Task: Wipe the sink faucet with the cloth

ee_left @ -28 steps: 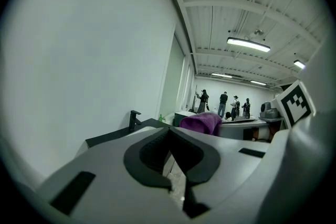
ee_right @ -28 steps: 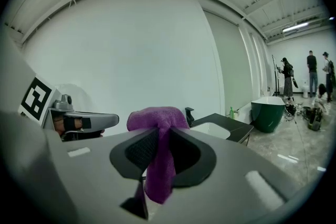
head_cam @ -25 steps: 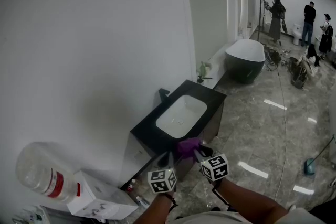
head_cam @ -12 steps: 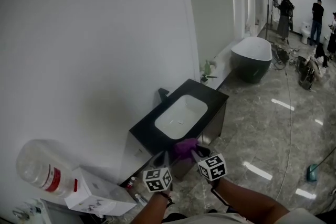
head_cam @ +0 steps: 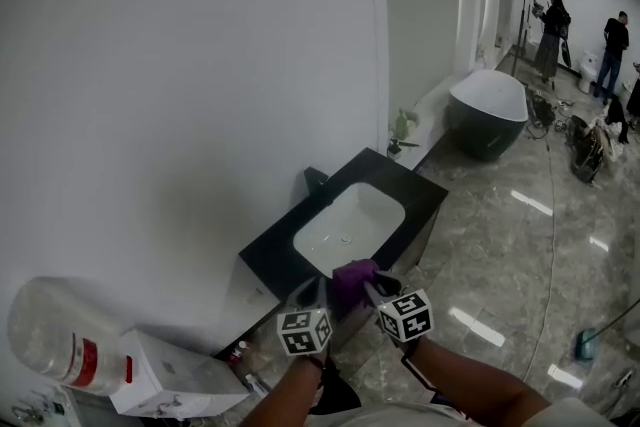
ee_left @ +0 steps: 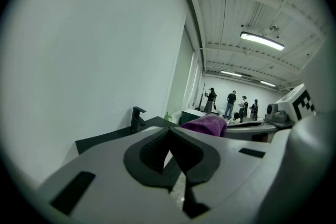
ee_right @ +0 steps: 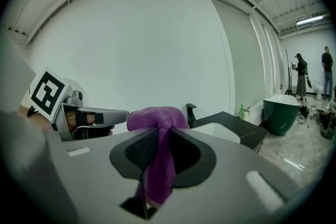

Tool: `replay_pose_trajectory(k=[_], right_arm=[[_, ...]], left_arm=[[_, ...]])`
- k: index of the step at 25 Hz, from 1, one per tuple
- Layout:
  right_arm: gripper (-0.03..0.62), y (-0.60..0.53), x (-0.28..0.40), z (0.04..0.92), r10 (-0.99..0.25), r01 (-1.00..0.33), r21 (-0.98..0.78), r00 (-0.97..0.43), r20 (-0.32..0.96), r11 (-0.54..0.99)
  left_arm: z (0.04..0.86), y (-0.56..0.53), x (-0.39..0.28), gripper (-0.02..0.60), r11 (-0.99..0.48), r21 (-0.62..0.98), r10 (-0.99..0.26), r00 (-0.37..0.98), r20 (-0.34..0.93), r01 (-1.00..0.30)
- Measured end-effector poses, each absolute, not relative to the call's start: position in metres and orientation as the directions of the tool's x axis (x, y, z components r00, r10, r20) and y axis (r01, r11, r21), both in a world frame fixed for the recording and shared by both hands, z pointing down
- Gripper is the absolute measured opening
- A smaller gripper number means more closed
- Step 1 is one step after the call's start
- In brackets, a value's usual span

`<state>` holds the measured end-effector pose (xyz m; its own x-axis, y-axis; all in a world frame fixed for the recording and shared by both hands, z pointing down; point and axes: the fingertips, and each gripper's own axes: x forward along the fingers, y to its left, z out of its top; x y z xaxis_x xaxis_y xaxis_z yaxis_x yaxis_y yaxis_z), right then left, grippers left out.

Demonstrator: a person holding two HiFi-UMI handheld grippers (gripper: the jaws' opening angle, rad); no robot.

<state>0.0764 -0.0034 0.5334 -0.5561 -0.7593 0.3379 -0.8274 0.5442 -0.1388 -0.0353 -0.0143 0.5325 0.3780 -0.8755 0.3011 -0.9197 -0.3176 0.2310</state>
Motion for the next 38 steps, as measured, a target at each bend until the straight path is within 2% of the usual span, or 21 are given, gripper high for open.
replay_pose_trajectory(k=[5,9,15,20,29,33,38], right_arm=[[0.069,-0.097,0.042,0.542,-0.772,-0.849,-0.146,-0.524,0.359,0.508],[0.069,-0.145,0.011,0.548,-0.771,-0.852,-0.135,-0.517,0.371,0.506],[0.069,-0.209,-0.012,0.569,-0.745,-0.845,-0.115,-0.518,0.42,0.523],[0.069,-0.273,-0.024,0.588,-0.708,-0.822,-0.099,-0.538,0.458,0.56],[0.069,-0.43,-0.064,0.656,-0.648,-0.738,0.137,-0.47,0.599,0.661],[0.069,-0.452,-0.068,0.7,-0.613,-0.703,0.168,-0.447,0.652,0.691],[0.069,-0.441,-0.046,0.716,-0.612,-0.721,0.141,-0.449,0.651,0.678]], left_arm=[[0.542,-0.107,-0.065,0.005,-0.366,0.252,-0.843,0.434,0.318,-0.896],[0.555,-0.15,-0.082,0.005,-0.423,0.26,-0.8,0.493,0.342,-0.868],[0.577,-0.204,-0.099,0.005,-0.427,0.3,-0.776,0.516,0.362,-0.853],[0.595,-0.228,-0.108,0.005,-0.39,0.314,-0.776,0.492,0.395,-0.866],[0.633,-0.259,-0.123,0.005,-0.289,0.338,-0.788,0.423,0.447,-0.896],[0.652,-0.264,-0.121,0.005,-0.265,0.351,-0.781,0.414,0.468,-0.898],[0.664,-0.278,-0.121,0.005,-0.249,0.37,-0.784,0.411,0.466,-0.895]])
